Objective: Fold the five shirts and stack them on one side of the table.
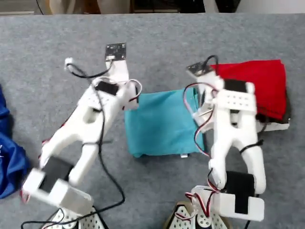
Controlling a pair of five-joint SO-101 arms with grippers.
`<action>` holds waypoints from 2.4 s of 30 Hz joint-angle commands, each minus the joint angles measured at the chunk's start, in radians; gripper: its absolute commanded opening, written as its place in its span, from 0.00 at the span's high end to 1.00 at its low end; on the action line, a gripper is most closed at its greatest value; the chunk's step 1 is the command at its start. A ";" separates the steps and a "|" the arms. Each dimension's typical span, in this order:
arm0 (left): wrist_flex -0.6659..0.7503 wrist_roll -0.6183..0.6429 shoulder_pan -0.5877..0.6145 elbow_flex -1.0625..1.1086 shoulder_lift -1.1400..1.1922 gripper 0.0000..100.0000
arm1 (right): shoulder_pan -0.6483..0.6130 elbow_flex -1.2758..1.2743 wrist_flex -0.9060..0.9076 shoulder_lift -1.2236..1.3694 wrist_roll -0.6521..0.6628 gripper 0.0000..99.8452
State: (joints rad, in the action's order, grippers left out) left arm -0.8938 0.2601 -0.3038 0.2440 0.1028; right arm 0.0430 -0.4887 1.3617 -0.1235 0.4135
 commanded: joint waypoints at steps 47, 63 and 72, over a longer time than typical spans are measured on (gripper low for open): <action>0.137 -0.160 0.015 0.365 -0.211 0.98 | -0.124 1.590 0.428 1.015 -0.115 1.00; 0.011 -0.155 0.132 -0.035 -0.050 0.91 | -0.113 0.888 0.422 0.208 -0.149 1.00; -0.216 -0.152 0.170 -0.299 0.194 0.91 | -0.099 0.389 0.425 -0.101 -0.167 0.94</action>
State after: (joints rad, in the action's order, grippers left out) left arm -1.0748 0.0974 -0.1734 0.0276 0.2931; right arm -0.0752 0.0545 1.7668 -0.1036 0.2677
